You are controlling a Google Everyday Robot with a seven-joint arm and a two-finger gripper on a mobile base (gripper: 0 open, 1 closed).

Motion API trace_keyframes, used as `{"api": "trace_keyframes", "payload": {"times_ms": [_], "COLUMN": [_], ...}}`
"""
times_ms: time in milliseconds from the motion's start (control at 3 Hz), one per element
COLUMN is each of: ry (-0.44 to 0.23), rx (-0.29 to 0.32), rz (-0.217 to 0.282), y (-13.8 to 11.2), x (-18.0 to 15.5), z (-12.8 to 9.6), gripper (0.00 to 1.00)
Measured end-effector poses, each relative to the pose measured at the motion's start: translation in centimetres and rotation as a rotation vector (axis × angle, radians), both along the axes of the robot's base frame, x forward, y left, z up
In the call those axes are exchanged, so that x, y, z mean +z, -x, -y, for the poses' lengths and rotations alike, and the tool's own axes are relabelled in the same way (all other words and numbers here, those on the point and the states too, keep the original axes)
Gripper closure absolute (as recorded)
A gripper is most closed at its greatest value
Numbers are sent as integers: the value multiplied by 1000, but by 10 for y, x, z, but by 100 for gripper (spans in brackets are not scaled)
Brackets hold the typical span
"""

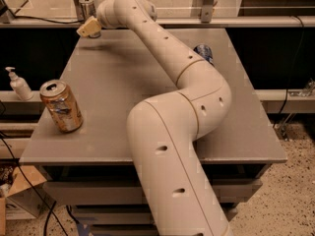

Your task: Move redbull can near orange can

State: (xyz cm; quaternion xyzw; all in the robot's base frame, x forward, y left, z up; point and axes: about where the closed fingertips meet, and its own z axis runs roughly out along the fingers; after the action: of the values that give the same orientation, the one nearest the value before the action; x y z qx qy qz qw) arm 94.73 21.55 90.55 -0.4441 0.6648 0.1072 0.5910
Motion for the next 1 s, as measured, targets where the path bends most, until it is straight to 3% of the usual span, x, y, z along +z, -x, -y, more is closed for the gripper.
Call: {"api": "trace_keyframes", "payload": {"times_ms": [333,1000], "ry": [-19,-47], "rx": [5,30], "rz": [-10,-30], "y": [-1,0], "x": [-1,-3], "z": [-2,-7], "gripper": [17,64]}}
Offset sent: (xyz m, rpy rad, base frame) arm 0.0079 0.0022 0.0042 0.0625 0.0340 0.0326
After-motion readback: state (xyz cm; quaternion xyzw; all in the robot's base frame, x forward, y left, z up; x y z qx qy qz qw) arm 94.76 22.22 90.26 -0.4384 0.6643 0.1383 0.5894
